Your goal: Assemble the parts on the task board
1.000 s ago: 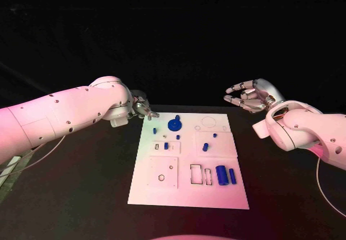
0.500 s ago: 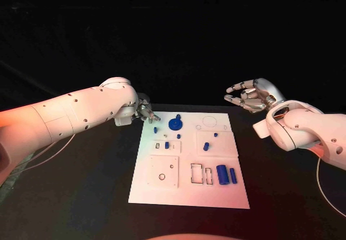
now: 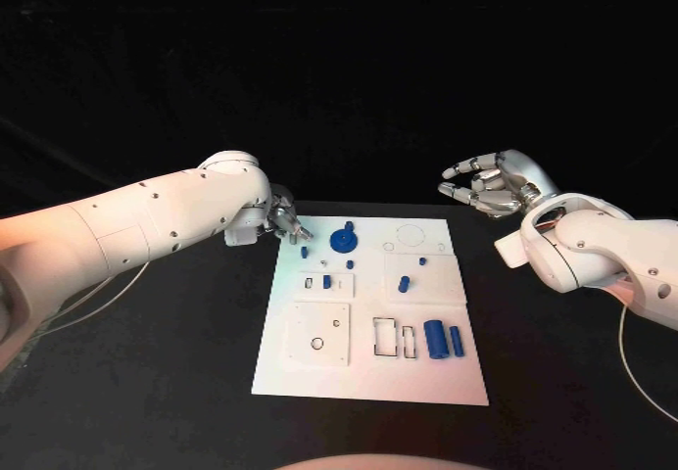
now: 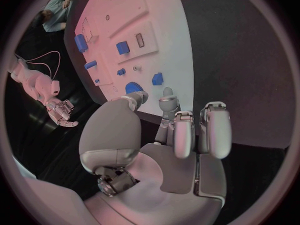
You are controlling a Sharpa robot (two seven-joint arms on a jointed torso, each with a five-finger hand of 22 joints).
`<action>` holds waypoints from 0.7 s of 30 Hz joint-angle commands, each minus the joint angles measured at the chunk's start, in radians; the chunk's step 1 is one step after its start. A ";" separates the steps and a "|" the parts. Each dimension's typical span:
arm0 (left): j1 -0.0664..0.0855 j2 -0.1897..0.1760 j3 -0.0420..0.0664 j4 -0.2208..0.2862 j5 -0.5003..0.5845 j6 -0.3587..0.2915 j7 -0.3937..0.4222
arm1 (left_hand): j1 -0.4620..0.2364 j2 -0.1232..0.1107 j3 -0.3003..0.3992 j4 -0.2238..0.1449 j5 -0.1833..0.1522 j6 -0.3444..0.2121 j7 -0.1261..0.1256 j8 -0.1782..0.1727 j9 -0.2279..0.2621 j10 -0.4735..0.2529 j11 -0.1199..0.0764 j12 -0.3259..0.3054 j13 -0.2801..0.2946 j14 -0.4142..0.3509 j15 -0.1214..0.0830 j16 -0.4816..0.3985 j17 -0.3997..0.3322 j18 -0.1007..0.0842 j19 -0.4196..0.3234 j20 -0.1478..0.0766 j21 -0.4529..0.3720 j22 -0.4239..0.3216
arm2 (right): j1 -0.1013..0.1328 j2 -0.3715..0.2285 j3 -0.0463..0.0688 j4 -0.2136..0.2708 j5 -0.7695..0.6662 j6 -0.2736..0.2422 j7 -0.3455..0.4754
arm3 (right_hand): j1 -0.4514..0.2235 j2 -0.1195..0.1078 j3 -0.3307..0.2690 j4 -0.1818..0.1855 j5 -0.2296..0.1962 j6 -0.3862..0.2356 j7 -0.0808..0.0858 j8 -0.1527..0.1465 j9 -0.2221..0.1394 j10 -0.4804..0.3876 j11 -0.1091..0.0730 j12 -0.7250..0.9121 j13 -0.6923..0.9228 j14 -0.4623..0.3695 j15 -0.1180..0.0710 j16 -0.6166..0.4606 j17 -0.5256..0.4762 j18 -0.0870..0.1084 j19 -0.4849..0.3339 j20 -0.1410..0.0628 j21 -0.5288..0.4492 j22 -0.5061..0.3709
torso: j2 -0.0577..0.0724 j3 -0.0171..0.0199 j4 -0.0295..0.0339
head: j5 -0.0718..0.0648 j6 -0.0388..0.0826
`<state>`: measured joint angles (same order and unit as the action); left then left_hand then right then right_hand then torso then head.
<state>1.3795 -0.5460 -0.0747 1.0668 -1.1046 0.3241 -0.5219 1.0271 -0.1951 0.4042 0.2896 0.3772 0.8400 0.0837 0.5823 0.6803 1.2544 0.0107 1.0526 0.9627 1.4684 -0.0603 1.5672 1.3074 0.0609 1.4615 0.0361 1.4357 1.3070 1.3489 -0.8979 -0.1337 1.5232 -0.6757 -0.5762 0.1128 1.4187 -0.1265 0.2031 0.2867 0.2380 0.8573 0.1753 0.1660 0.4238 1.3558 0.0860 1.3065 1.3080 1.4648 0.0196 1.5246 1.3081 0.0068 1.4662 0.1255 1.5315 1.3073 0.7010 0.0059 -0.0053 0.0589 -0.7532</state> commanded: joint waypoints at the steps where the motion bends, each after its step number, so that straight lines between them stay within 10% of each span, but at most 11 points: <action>1: -0.003 0.006 -0.002 -0.003 0.001 0.043 0.005 | 0.009 0.005 -0.006 0.002 -0.006 0.003 0.004 -0.004 -0.001 0.006 0.001 0.005 0.001 0.102 0.008 0.004 0.263 -0.005 -0.001 0.005 -0.003 0.001 | 0.000 0.002 0.000 0.001 -0.006 0.012 0.009 | -0.010 0.003 0.005 -0.001 0.003 0.002 -0.003 0.006 -0.002 -0.007 0.000 -0.006 0.038 0.078 -0.008 -0.006 0.161 0.006 0.077 -0.008 -0.005 0.233 | 0.000 -0.0007 0.0002 | 0.001 -0.001; 21: -0.018 0.021 -0.006 -0.021 0.023 0.027 0.008 | 0.011 0.023 -0.008 0.001 -0.010 0.012 0.003 -0.006 -0.007 0.007 0.000 0.011 0.003 0.102 0.008 0.004 0.263 -0.006 0.001 0.007 0.000 0.006 | 0.000 0.005 0.000 0.000 -0.006 0.014 0.008 | -0.010 0.004 0.006 -0.001 0.005 0.003 -0.003 0.007 -0.002 -0.006 0.000 -0.005 0.038 0.078 -0.008 -0.006 0.162 0.006 0.078 -0.009 -0.004 0.234 | -0.001 0.0008 -0.0007 | 0.000 -0.006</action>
<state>1.3621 -0.5281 -0.0808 1.0461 -1.0945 0.3454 -0.5217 1.0403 -0.1818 0.4014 0.2925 0.3718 0.8437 0.0874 0.5824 0.6746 1.2544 0.0107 1.0567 0.9649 1.4685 -0.0604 1.5672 1.3073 0.0609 1.4614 0.0360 1.4357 1.3081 1.3489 -0.8941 -0.1337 1.5225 -0.6757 -0.5759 0.1129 1.4157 -0.1234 0.2031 0.2867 0.2380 0.8573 0.1753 0.1660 0.4230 1.3558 0.0860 1.3065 1.3079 1.4648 0.0196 1.5246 1.3078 0.0068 1.4662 0.1255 1.5315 1.3081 0.7005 0.0064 -0.0062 0.0587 -0.7577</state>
